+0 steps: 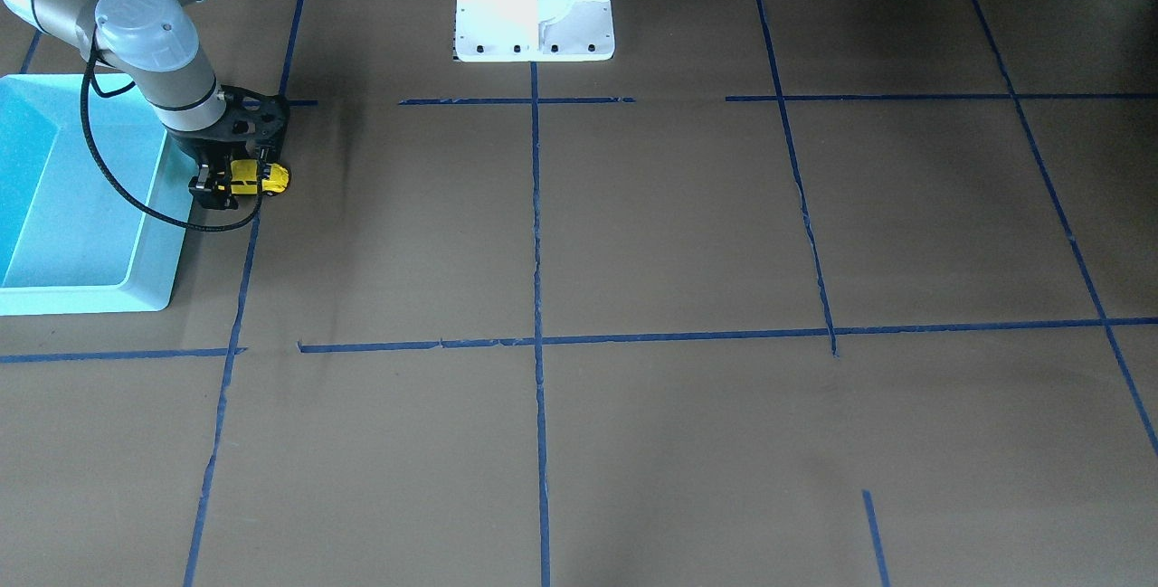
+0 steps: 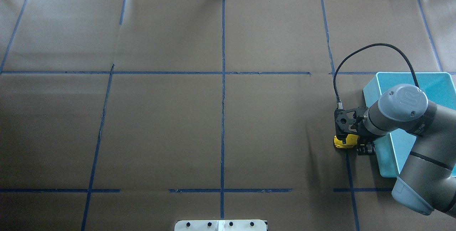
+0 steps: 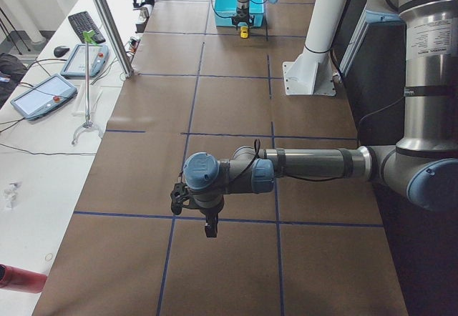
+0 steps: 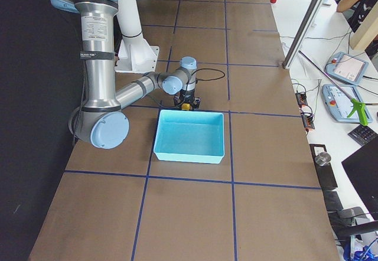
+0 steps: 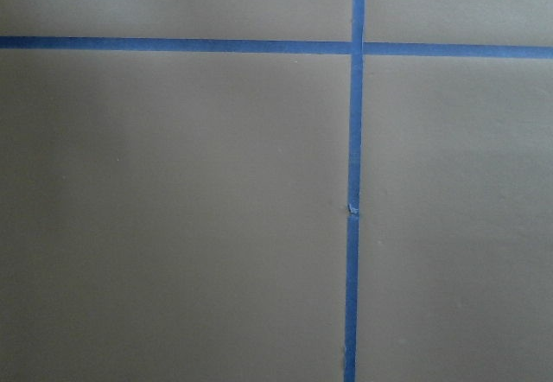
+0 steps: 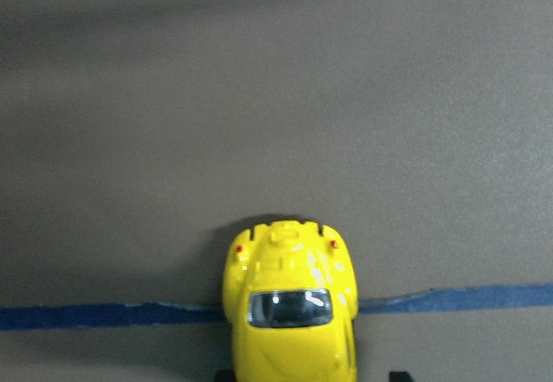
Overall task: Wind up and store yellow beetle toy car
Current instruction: 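Close the right gripper on the yellow car, then lift the car with the right gripper and carry it over the bin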
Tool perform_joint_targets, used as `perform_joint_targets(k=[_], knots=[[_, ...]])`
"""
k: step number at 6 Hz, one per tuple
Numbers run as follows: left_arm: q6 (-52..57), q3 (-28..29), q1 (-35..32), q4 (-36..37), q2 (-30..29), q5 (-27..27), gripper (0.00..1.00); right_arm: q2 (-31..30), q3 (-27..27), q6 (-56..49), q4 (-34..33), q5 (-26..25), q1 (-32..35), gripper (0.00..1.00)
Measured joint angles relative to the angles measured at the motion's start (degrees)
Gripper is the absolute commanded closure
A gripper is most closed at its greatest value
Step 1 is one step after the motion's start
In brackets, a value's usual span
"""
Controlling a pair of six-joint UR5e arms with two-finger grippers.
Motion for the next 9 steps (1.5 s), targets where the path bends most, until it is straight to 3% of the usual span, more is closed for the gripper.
perform_joint_targets(k=[2,4,6,7,9], knots=[[0.02,0.04,-0.01,0.0,-0.11,0.84,0.0,-0.7,1.7,0.32,-0.19,0.38,0.11,1.0],[0.02,0.03,-0.03,0.0,-0.13,0.91,0.0,-5.64,11.38,0.65,-2.73,0.83,1.45,1.0],[-0.02,-0.03,-0.03,0.0,-0.13,0.92,0.0,-7.87,19.37,-1.39,-7.14,4.5,6.59,1.0],[-0.02,-0.04,-0.04,0.0,-0.13,0.92,0.0,-8.75,20.09,-5.8,-8.33,5.6,8.98,1.0],[-0.06,-0.04,-0.03,0.0,-0.13,0.92,0.0,-9.97,14.7,-18.67,-8.94,5.76,14.18,1.0]])
